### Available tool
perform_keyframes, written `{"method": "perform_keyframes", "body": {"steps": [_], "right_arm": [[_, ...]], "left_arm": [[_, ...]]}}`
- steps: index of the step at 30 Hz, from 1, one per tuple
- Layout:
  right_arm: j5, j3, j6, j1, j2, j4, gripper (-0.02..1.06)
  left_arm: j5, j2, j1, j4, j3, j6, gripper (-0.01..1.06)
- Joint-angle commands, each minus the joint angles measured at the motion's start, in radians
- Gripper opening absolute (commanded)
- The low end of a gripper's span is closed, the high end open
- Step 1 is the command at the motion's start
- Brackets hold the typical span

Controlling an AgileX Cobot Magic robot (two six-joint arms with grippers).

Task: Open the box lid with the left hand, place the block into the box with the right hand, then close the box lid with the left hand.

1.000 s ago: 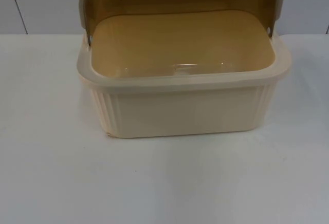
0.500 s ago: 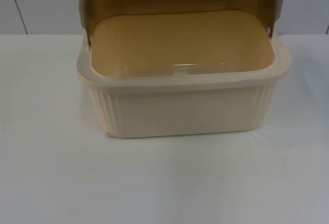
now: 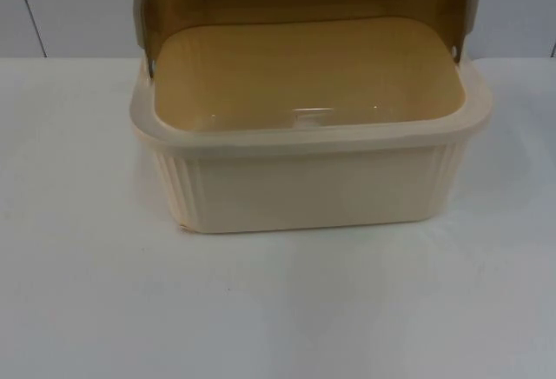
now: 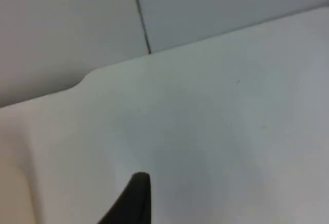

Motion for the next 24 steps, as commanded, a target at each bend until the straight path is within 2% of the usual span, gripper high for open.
{"method": "perform_keyframes", "body": {"steps": [1,5,8,11,17,24], "right_arm": [[-0.039,0.030,-0.063,-0.025,0.009,0.082,1.05],[-0.084,0.131,-0.057,-0.056,0.035,0.051,1.05],[-0.193,0.268,-0.005,-0.082,0.072,0.050,1.05],[-0.214,0.309,0.004,-0.082,0.108,0.024,1.05],[-0.219,0.317,0.016,-0.082,0.211,0.012,1.05],[-0.124,0.313,0.001,-0.082,0.365,0.012,1.05]], "left_arm": [[0.002,-0.006,0.001,-0.008,0.004,0.006,1.05],[0.002,-0.006,0.001,-0.007,0.004,0.012,1.05],[0.002,-0.006,0.001,-0.007,0.004,0.014,1.05],[0.002,-0.006,0.001,-0.007,0.004,0.014,1.05],[0.006,-0.006,0.001,-0.007,0.004,0.014,1.05],[0.010,-0.006,0.001,-0.007,0.004,0.014,1.05]]}}
